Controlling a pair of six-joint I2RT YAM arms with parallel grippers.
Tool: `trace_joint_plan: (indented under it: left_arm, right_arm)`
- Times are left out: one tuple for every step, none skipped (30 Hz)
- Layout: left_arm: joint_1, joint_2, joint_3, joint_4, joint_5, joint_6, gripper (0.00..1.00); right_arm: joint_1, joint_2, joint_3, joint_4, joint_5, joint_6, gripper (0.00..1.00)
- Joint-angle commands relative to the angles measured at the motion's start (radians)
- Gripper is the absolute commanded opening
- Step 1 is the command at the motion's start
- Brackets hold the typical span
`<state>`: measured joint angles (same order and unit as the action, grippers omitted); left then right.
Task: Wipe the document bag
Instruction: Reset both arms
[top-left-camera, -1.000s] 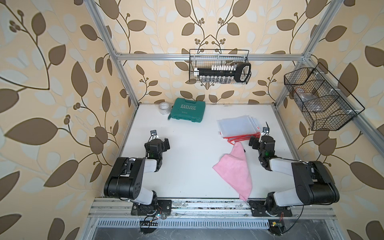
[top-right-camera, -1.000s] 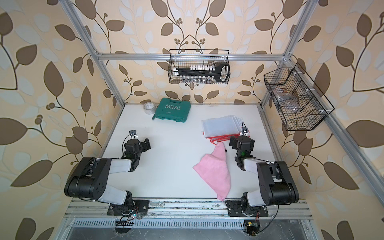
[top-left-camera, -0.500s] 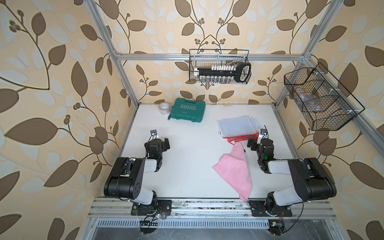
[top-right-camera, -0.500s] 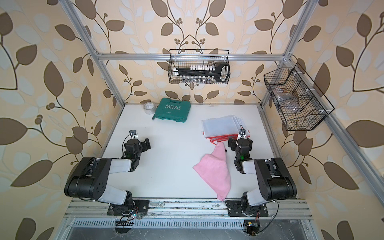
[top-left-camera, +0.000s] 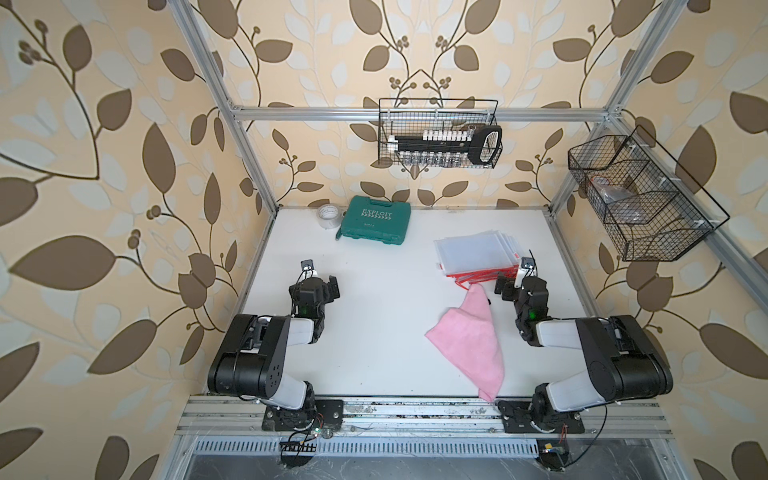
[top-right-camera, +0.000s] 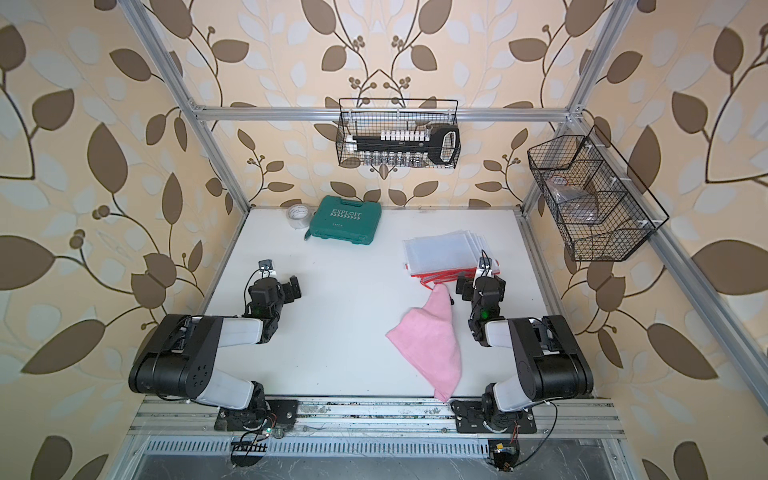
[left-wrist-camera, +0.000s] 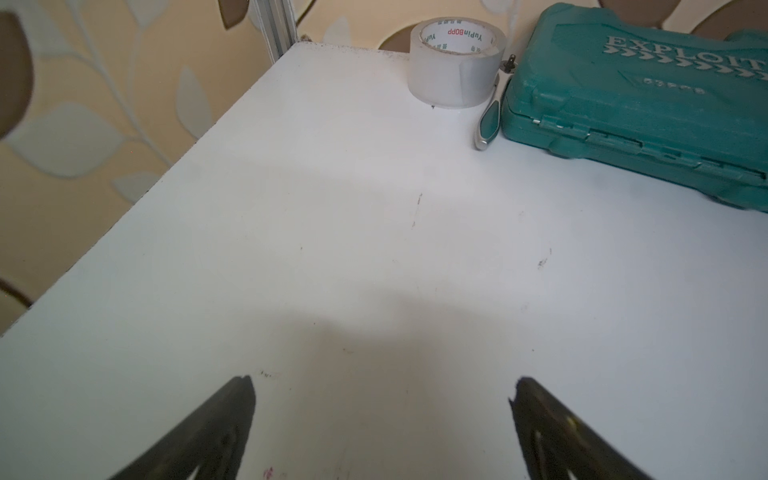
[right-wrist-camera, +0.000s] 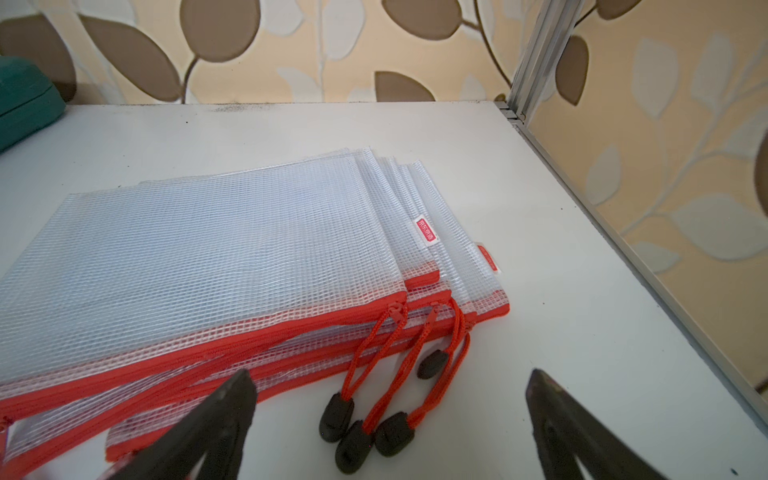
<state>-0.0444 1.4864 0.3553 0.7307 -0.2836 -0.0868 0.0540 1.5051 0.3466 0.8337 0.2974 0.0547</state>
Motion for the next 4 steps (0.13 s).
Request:
trace_joint_plan:
  left_arm:
    - [0.003, 0.003, 0.01, 0.033, 0.006, 0.009, 0.99]
    - [0.003, 0.002, 0.009, 0.033, 0.006, 0.009, 0.99]
    - [0.003, 0.002, 0.009, 0.033, 0.006, 0.008, 0.99]
    - [0.003, 0.0, 0.009, 0.033, 0.006, 0.009, 0.99]
  right_arm:
    - [-0.003, 0.009, 0.021, 0.002, -0.015, -0.004, 0.98]
    - [-0.003, 0.009, 0.021, -0.002, -0.015, -0.004, 0.98]
    - [-0.002, 0.009, 0.02, -0.001, -0.015, -0.004, 0.98]
    - [-0.003, 0.005, 0.015, 0.011, -0.014, -0.005, 0.98]
